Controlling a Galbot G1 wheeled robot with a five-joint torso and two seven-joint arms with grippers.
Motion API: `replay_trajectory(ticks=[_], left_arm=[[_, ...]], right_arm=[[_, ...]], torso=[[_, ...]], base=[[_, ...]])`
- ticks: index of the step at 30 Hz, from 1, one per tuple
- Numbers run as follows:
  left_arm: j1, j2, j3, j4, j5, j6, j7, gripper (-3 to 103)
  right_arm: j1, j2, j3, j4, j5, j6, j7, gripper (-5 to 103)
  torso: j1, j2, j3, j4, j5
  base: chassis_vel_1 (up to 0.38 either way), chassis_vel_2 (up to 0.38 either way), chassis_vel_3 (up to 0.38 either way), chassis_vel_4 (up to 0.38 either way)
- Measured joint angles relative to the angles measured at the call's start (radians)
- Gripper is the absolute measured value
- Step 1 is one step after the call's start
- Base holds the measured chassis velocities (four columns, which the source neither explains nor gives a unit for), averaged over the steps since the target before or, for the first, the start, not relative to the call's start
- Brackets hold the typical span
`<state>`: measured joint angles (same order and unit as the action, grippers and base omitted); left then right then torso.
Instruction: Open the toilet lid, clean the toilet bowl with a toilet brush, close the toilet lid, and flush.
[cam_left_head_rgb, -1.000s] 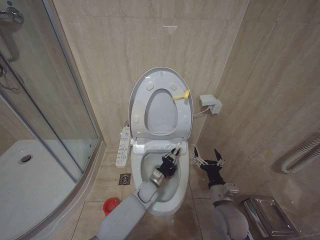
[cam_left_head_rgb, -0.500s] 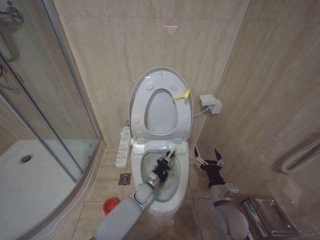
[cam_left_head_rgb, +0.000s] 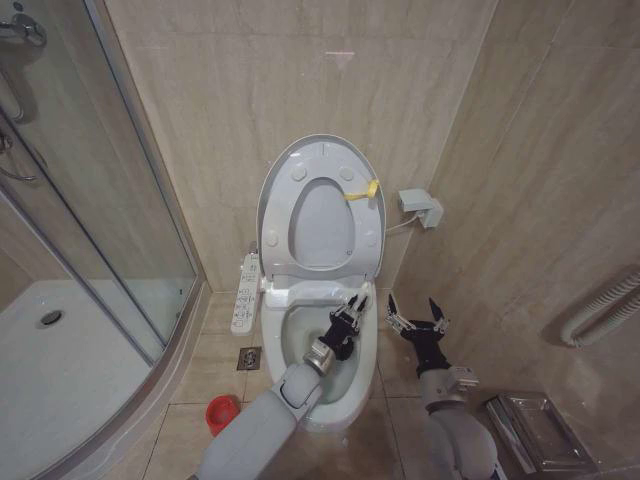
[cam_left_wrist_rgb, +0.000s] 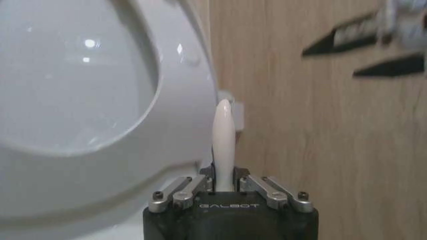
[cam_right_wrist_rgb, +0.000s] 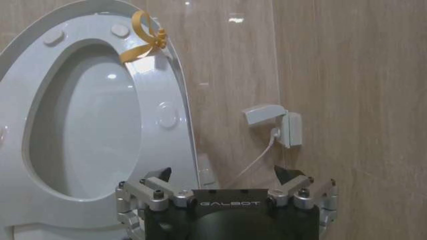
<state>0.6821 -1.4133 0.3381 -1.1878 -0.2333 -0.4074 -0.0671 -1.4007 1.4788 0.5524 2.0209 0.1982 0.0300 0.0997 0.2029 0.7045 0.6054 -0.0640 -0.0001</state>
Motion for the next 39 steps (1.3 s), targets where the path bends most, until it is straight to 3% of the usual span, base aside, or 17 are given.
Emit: replay_trajectory(ticks=[7,17,27,39], left_arm=[[-0.052,0.004,-0.065,0.124,0.012,-0.037,0.009,18],[0.012,0.011,-0.028,-0.035,0.002,-0.001,0.004,18],[0.017,0.021,-0.053,0.103,0.031,-0.041,0.005,18],[0.008,0.002,-0.035,0.042,0.018,-0.017,0.000,18]], right_arm=[[0.000,0.000,0.000,0.000,0.000,0.000,0.000,100],[0.000,0.000,0.000,0.000,0.000,0.000,0.000,100],[0.000,0.000,0.000,0.000,0.000,0.000,0.000,100],[0.000,0.000,0.000,0.000,0.000,0.000,0.000,100]], torso=[[0.000,0.000,0.000,0.0003,0.0002],[0.000,0.000,0.000,-0.0002,0.0000],[0.000,0.000,0.000,0.0007,0.0003],[0.000,0.000,0.000,-0.0003,0.0001]], base=[[0.000,0.000,0.000,0.000],[0.000,0.000,0.000,0.000],[0.000,0.000,0.000,0.000],[0.000,0.000,0.000,0.000]])
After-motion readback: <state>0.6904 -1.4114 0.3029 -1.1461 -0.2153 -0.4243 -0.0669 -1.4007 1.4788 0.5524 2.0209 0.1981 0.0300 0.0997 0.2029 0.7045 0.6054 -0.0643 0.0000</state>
